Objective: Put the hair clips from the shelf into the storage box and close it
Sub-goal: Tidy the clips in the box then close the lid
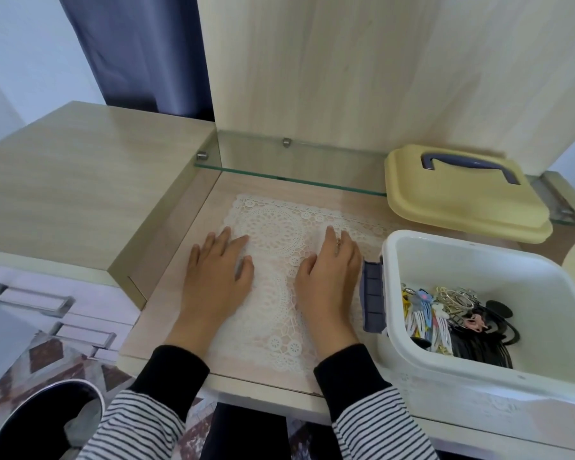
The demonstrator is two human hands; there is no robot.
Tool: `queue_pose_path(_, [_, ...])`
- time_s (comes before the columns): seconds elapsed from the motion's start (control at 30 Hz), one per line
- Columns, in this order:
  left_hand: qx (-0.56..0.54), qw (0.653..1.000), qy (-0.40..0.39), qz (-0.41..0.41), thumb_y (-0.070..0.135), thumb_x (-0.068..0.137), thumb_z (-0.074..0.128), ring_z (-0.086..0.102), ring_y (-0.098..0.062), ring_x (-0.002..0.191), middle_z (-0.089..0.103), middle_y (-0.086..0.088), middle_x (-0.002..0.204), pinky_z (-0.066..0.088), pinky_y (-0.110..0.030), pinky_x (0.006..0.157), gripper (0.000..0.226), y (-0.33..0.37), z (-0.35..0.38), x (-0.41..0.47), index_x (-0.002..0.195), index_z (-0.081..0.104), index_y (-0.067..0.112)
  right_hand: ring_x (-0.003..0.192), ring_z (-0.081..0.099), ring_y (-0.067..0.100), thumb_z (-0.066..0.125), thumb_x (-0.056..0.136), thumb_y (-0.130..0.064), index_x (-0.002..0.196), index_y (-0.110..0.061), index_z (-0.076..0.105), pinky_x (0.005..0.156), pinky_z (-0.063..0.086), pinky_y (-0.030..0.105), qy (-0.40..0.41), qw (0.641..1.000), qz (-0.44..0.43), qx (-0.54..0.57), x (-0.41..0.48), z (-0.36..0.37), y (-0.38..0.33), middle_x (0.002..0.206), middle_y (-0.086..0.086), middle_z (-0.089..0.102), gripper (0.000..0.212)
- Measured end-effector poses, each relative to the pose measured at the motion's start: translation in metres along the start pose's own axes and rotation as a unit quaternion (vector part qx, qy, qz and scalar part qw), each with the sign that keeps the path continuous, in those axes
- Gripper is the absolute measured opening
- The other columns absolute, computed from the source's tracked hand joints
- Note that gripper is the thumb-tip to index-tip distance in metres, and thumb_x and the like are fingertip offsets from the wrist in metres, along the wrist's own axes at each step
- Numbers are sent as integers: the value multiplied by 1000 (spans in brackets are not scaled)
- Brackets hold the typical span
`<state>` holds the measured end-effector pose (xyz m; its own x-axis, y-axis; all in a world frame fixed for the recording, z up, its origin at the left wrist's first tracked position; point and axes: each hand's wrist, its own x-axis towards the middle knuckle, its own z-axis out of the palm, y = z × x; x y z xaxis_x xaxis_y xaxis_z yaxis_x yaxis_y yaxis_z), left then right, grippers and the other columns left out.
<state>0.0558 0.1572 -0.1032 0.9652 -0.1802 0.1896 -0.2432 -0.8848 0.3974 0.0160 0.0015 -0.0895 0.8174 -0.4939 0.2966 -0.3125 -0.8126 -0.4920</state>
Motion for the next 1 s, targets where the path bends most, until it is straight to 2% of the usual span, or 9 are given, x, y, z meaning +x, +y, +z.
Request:
queue_pose_path(0.1, [-5,1000,-3,-2,34,96,41,19,-23,146,26,-1,157,10,-43,119,47,0,0,0,143,41,29,139,22,40,46,93,-15,144,-5,35,113,20,44,-12,999,-3,-31,1,3,0,151,20,27,53])
queue_pose_path(0.23, [3,1000,-1,0,35,96,40,19,-22,146,26,-1,157,10,-42,119,47,0,-1,0,143,41,29,120,46,38,58,83,-9,125,-2,55,100,38,43,49,998,-26,-16,0,6,0,129,20,52,42])
queue_pose_path(0.47, [6,1000,-2,1,34,96,41,19,-22,146,26,-1,157,11,-42,119,47,1,-1,0,143,41,29,138,24,39,49,92,-16,140,-3,40,109,30,44,13,1000,19,-19,-1,4,-1,149,21,29,50])
queue_pose_path(0.53, [5,1000,-4,0,34,96,41,18,-22,146,26,-1,157,10,-42,119,47,1,-1,0,143,41,29,130,33,38,53,88,-14,130,-1,48,103,35,46,14,999,36,-1,0,0,-2,139,23,39,45])
queue_pose_path(0.63, [10,1000,-7,4,34,97,40,18,-22,146,25,-1,157,10,-42,119,47,0,-1,0,144,40,29,98,47,40,63,75,-6,103,3,58,81,48,49,39,999,18,-3,-2,-2,-4,104,24,53,29])
queue_pose_path(0.7, [8,1000,-9,4,35,97,40,18,-22,146,25,-1,157,10,-42,119,48,0,-1,0,144,40,29,92,49,38,63,75,-7,100,0,59,77,50,49,39,999,7,-32,-2,0,-4,98,22,56,26])
queue_pose_path(0.77, [8,1000,-12,3,35,97,40,18,-22,146,25,0,157,10,-42,119,48,0,-1,0,144,39,30,88,49,36,62,74,-4,96,0,59,73,48,43,43,999,2,-16,-3,-2,-4,97,21,56,23])
queue_pose_path(0.9, [5,1000,-9,1,35,96,40,16,-21,147,24,1,158,8,-41,119,48,0,-1,-1,144,39,31,102,39,31,52,85,-4,110,-1,48,76,24,29,-12,998,25,52,-2,-11,-1,115,20,40,26])
queue_pose_path(1.0, [1,1000,0,5,34,96,42,18,-21,146,27,0,157,10,-41,119,47,0,0,-2,143,41,30,87,47,31,62,72,0,96,-2,54,70,27,29,7,999,26,39,-5,-13,-6,99,20,49,25])
